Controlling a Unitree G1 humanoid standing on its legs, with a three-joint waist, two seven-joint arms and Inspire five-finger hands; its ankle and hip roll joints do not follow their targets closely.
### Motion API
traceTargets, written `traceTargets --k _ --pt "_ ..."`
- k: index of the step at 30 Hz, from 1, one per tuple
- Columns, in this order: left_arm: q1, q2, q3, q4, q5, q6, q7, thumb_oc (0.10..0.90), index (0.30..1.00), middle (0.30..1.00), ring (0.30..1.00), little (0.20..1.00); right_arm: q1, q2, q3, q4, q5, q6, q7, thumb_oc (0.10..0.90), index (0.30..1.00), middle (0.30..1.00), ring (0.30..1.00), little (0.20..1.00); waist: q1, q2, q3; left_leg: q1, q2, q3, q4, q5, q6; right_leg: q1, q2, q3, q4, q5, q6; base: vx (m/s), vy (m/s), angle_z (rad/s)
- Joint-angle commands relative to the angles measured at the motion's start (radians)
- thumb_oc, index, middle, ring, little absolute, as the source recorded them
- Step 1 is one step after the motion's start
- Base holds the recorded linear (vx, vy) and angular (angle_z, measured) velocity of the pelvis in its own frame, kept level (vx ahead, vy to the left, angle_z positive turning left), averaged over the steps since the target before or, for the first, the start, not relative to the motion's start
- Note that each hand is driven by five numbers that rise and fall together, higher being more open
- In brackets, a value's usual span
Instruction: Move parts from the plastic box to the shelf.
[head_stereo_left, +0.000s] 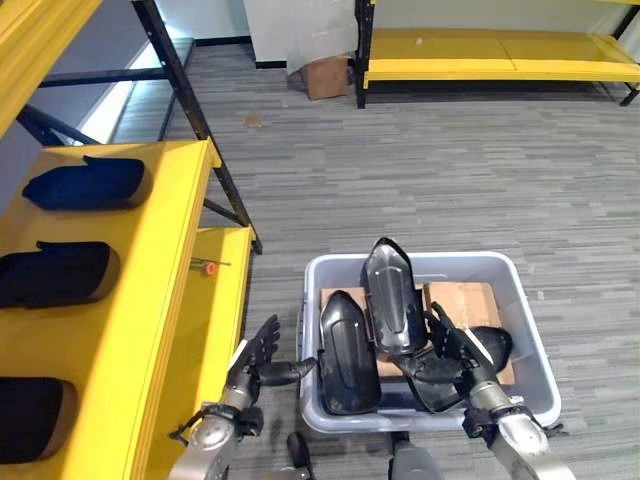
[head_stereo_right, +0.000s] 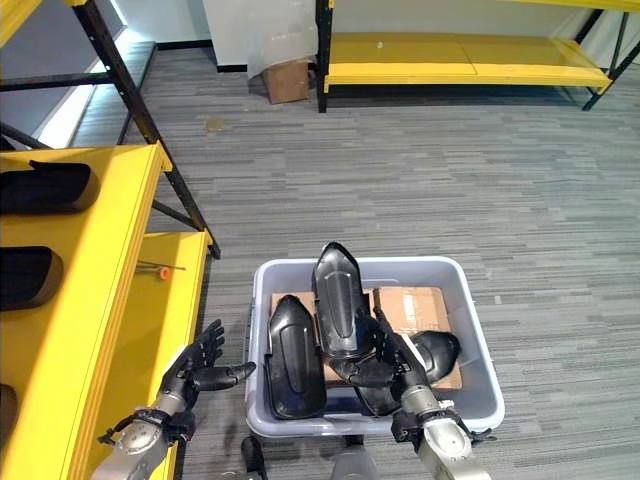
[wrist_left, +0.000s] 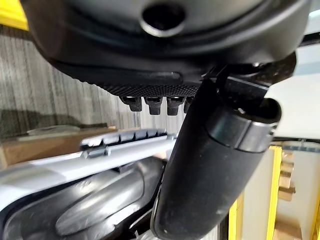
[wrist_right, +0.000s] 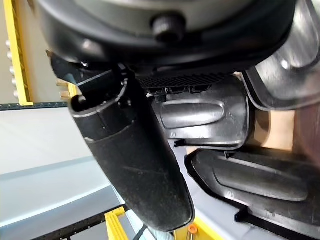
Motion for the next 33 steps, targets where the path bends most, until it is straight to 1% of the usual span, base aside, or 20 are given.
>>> traceTargets --k 1,5,6,9,10,11,13,15,17,21,24,28,30,33 --pt "-0.050 0.000 0.025 -0.107 -0.014 -0.097 -0.016 0.900 1.000 1.000 1.000 1.000 -0.068 -0.062 -0.039 -0.089 -0.078 -0.101 -0.018 0.900 1.000 1.000 1.000 1.000 0.015 0.012 -0.030 -0.029 0.050 -0.015 0.094 -0.022 -0.040 -0.049 -0.016 -0.032 0.094 -0.008 0.036 -0.04 -0.001 -0.04" --pt "-0.077 0.001 0.020 -0.121 -0.029 -0.107 -0.007 0.900 1.000 1.000 1.000 1.000 -0.111 -0.088 -0.031 -0.086 -0.146 -0.108 -0.036 0.900 1.000 1.000 1.000 1.000 0.018 0.011 -0.001 -0.068 0.051 -0.022 0.124 -0.025 -0.041 -0.082 -0.022 -0.036 0.116 -0.009 0.036 -0.07 -0.012 0.01" --pt "-0.099 0.004 0.014 -0.128 -0.035 -0.114 0.002 0.900 1.000 1.000 1.000 1.000 -0.150 -0.105 -0.020 -0.077 -0.199 -0.112 -0.058 0.900 1.000 1.000 1.000 1.000 0.021 0.012 0.025 -0.096 0.053 -0.028 0.143 -0.026 -0.042 -0.105 -0.022 -0.035 0.129 -0.008 0.035 -0.14 -0.035 0.01" --pt "-0.140 0.000 0.002 -0.129 -0.047 -0.124 0.016 0.900 1.000 1.000 1.000 1.000 -0.226 -0.137 0.016 -0.046 -0.334 -0.110 -0.095 0.900 1.000 1.000 1.000 1.000 0.030 0.014 0.065 -0.143 0.059 -0.039 0.180 -0.028 -0.044 -0.142 -0.024 -0.039 0.154 -0.009 0.033 -0.12 -0.037 0.07" --pt "-0.151 -0.001 0.000 -0.129 -0.046 -0.125 0.020 0.900 1.000 1.000 1.000 1.000 -0.245 -0.140 0.024 -0.038 -0.363 -0.109 -0.108 0.900 1.000 1.000 1.000 1.000 0.030 0.014 0.075 -0.154 0.062 -0.041 0.186 -0.028 -0.045 -0.151 -0.023 -0.041 0.159 -0.009 0.033 -0.06 -0.022 0.17" --pt "-0.152 -0.001 0.001 -0.128 -0.046 -0.126 0.020 0.900 1.000 1.000 1.000 1.000 -0.247 -0.140 0.025 -0.036 -0.363 -0.110 -0.109 0.900 1.000 1.000 1.000 1.000 0.030 0.014 0.075 -0.156 0.062 -0.042 0.188 -0.029 -0.045 -0.153 -0.023 -0.041 0.160 -0.010 0.033 -0.06 -0.028 0.11" --pt "-0.176 -0.001 -0.007 -0.122 -0.041 -0.127 0.025 0.900 1.000 1.000 1.000 1.000 -0.300 -0.159 0.062 -0.017 -0.458 -0.098 -0.119 0.900 1.000 1.000 1.000 1.000 0.038 0.015 0.097 -0.179 0.065 -0.048 0.199 -0.028 -0.047 -0.171 -0.022 -0.045 0.170 -0.010 0.032 -0.08 -0.038 0.04" --pt "-0.194 0.001 -0.011 -0.113 -0.032 -0.132 0.036 0.900 1.000 1.000 1.000 1.000 -0.335 -0.168 0.079 -0.010 -0.503 -0.093 -0.133 0.900 1.000 1.000 1.000 1.000 0.041 0.017 0.112 -0.199 0.069 -0.055 0.207 -0.025 -0.049 -0.186 -0.023 -0.050 0.176 -0.011 0.032 -0.08 -0.036 0.04" --pt "-0.216 0.002 -0.012 -0.110 -0.018 -0.138 0.057 0.900 1.000 1.000 1.000 1.000 -0.390 -0.188 0.103 0.000 -0.634 -0.081 -0.174 0.900 1.000 1.000 1.000 1.000 0.050 0.022 0.138 -0.229 0.068 -0.064 0.220 -0.023 -0.050 -0.208 -0.022 -0.055 0.188 -0.012 0.030 -0.09 -0.034 0.17" --pt "-0.237 0.002 -0.018 -0.112 -0.006 -0.148 0.082 0.900 1.000 1.000 1.000 1.000 -0.441 -0.194 0.118 0.016 -0.797 -0.068 -0.261 0.900 1.000 1.000 1.000 1.000 0.053 0.025 0.156 -0.254 0.069 -0.066 0.233 -0.024 -0.050 -0.231 -0.023 -0.054 0.198 -0.010 0.031 -0.06 -0.004 0.02" --pt "-0.253 -0.001 -0.023 -0.110 0.003 -0.152 0.094 0.900 1.000 1.000 1.000 1.000 -0.470 -0.187 0.130 0.021 -0.837 -0.057 -0.272 0.900 1.000 1.000 1.000 1.000 0.054 0.023 0.168 -0.271 0.067 -0.065 0.236 -0.023 -0.050 -0.249 -0.024 -0.050 0.198 -0.001 0.032 -0.04 0.001 0.00" --pt "-0.260 -0.007 -0.027 -0.106 0.009 -0.154 0.104 0.900 1.000 1.000 1.000 1.000 -0.471 -0.181 0.135 0.015 -0.867 -0.050 -0.291 0.900 1.000 1.000 1.000 1.000 0.054 0.023 0.174 -0.280 0.065 -0.064 0.240 -0.024 -0.047 -0.260 -0.025 -0.048 0.201 0.003 0.032 0.00 0.000 0.00" --pt "-0.270 -0.005 -0.035 -0.115 0.011 -0.161 0.116 0.900 1.000 1.000 1.000 1.000 -0.487 -0.179 0.139 0.026 -0.917 -0.047 -0.336 0.900 1.000 1.000 1.000 1.000 0.055 0.028 0.182 -0.290 0.061 -0.066 0.238 -0.023 -0.047 -0.269 -0.028 -0.047 0.199 0.007 0.032 -0.03 0.019 -0.01" --pt "-0.279 -0.003 -0.036 -0.117 0.011 -0.163 0.122 0.900 1.000 1.000 1.000 1.000 -0.505 -0.175 0.150 0.044 -0.951 -0.037 -0.359 0.900 1.000 1.000 1.000 1.000 0.054 0.029 0.184 -0.297 0.059 -0.066 0.235 -0.020 -0.047 -0.276 -0.028 -0.044 0.195 0.011 0.032 0.00 0.000 0.00"
